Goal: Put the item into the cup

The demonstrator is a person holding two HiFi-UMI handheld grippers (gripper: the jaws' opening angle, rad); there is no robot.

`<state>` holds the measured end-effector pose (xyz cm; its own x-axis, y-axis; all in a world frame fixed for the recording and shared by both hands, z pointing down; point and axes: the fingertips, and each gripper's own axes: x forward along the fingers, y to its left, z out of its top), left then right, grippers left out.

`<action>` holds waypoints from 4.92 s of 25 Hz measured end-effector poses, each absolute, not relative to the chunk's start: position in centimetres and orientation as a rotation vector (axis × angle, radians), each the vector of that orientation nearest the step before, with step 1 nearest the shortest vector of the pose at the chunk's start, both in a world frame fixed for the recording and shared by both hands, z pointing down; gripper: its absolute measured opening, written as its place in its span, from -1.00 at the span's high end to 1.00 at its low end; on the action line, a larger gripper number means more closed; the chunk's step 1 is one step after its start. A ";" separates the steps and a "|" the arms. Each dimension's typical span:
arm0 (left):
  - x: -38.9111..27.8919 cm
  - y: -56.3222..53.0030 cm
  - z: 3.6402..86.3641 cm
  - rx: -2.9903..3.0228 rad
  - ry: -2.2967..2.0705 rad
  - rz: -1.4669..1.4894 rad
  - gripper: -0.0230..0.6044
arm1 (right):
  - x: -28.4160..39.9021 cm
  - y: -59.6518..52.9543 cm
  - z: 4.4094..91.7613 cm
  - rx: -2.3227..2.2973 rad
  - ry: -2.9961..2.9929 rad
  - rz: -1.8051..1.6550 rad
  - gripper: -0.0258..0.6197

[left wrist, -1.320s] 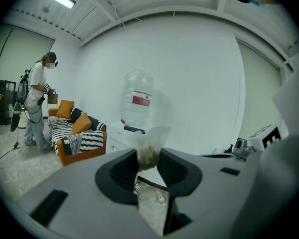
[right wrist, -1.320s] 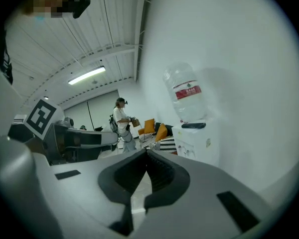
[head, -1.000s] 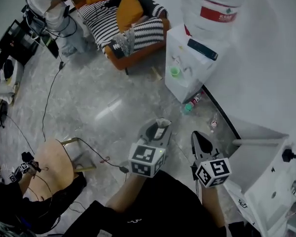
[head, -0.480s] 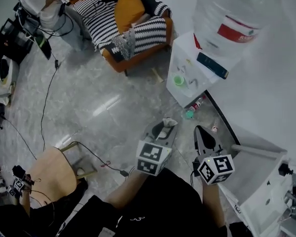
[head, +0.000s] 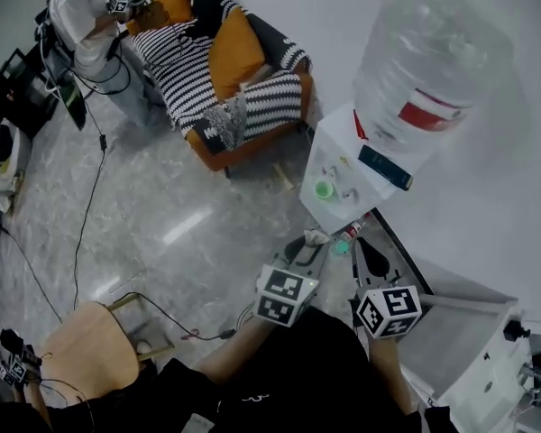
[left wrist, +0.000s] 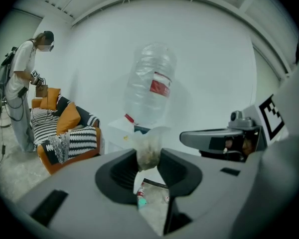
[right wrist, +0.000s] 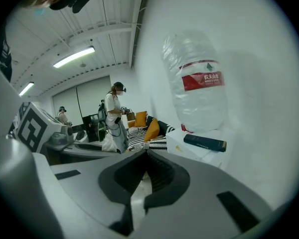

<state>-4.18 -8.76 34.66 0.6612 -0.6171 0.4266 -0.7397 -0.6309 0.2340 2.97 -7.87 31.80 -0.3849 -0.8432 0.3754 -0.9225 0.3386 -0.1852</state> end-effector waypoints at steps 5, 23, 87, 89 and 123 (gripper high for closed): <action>-4.0 -9.9 34.2 2.493 -1.069 0.397 0.57 | 2.1 -9.4 30.9 1.597 -2.410 0.513 0.89; -3.5 -10.6 38.6 2.433 -1.022 0.521 0.57 | 1.8 -7.6 36.4 1.486 -2.323 0.567 0.89; 5.1 -33.9 74.3 2.573 -0.944 0.895 0.56 | 7.4 -14.6 70.6 1.715 -2.090 1.186 0.89; 5.3 -34.1 74.2 2.582 -0.926 0.869 0.47 | 7.7 -14.5 70.7 1.726 -2.080 1.191 0.89; -4.6 -24.9 61.0 2.531 -1.124 0.673 0.88 | 5.6 -14.6 64.0 1.773 -2.098 1.046 0.89</action>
